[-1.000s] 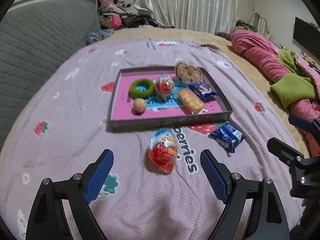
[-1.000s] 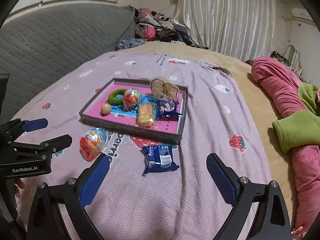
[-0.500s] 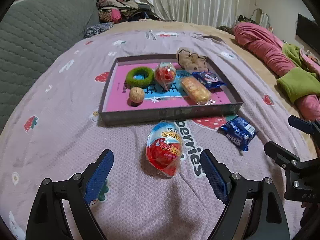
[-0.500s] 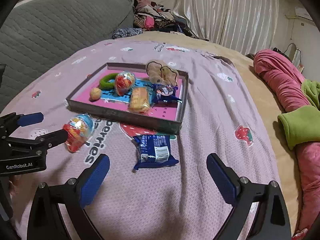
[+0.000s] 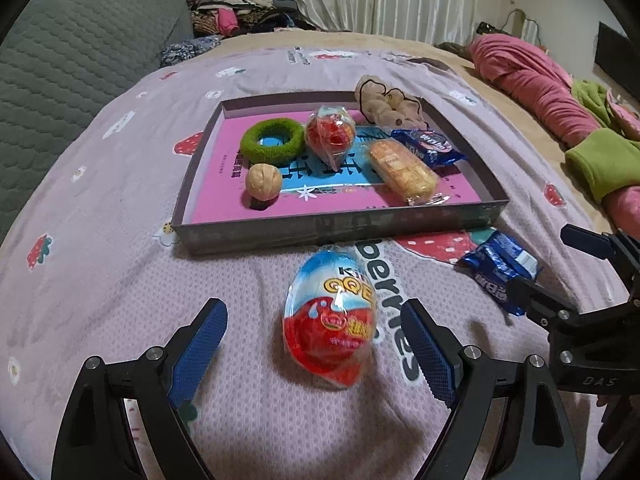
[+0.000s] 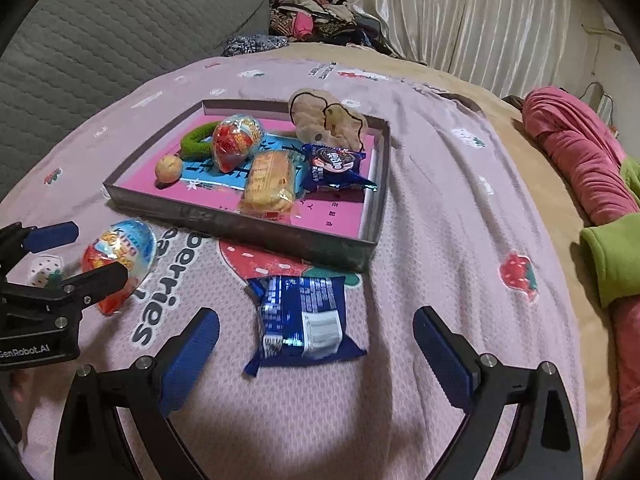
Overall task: Organize objects
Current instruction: 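Move left tool toward small Kinder egg while right approaches small blue Oreo pack, then close left gripper on small Kinder egg while right closes on small Oreo pack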
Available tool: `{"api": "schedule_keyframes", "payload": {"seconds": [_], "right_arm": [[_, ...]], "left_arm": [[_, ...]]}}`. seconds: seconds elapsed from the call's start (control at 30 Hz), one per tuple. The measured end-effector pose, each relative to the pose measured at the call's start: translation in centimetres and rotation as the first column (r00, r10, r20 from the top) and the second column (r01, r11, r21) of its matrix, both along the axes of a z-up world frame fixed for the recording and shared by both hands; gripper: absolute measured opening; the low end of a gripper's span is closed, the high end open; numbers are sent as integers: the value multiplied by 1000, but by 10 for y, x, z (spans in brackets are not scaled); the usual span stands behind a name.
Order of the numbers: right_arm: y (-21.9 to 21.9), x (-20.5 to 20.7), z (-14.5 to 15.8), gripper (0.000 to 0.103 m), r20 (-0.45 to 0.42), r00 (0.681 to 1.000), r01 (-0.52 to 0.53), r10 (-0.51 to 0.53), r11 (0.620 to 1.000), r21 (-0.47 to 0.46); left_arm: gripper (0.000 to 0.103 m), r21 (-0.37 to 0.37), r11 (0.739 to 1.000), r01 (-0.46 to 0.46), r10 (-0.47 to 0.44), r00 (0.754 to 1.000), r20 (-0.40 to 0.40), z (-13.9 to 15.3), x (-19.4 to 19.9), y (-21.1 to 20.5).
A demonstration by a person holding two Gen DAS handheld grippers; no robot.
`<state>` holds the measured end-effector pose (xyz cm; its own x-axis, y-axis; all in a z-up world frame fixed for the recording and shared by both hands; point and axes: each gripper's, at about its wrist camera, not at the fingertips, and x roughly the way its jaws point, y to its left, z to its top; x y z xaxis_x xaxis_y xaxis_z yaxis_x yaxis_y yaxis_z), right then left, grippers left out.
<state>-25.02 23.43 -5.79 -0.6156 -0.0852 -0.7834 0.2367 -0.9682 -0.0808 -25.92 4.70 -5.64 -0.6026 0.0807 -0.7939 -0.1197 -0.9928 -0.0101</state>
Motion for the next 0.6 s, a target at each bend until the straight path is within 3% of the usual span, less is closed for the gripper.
{"api": "schedule_keyframes", "payload": {"seconds": [0.6], "right_arm": [[-8, -25, -32, 97, 58, 998, -21, 22, 1000, -16]], "left_arm": [[89, -13, 1000, 24, -24, 1000, 15, -21, -23, 8]]}}
